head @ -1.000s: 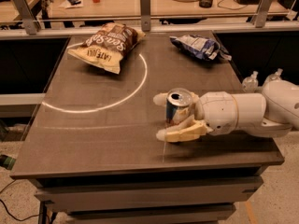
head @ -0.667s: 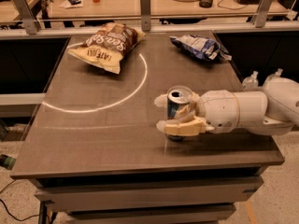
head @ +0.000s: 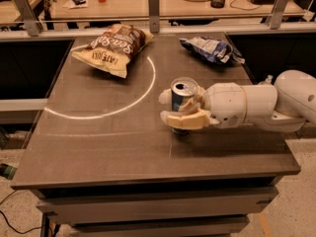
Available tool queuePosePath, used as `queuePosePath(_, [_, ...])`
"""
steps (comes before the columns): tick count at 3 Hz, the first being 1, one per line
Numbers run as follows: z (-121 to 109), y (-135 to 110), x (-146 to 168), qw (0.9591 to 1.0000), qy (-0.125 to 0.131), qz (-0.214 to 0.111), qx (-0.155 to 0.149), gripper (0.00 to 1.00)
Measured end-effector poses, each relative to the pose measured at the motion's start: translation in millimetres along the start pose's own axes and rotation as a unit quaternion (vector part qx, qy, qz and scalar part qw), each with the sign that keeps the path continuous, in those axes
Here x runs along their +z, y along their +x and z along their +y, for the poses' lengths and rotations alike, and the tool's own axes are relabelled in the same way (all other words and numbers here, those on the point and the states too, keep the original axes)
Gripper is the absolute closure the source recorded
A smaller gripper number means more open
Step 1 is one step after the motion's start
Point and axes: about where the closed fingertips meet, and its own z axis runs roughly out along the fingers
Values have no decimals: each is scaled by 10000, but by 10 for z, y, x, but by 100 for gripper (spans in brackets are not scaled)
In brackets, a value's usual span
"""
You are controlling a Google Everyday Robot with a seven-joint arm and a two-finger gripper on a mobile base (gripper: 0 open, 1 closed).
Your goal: Move redbull can near brown chip bag
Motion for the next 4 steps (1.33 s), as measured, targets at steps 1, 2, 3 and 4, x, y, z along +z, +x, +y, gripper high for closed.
queuePosePath(1, [-293, -263, 121, 9988, 384, 39, -288, 100])
queuePosePath(2, [-532, -419, 229, 9931, 988, 251, -578, 100])
queuePosePath(3, [-902, -456, 318, 9846, 1622, 309, -575, 100])
queuePosePath(4, [-1324, -303, 372, 9784, 2042, 235, -205, 100])
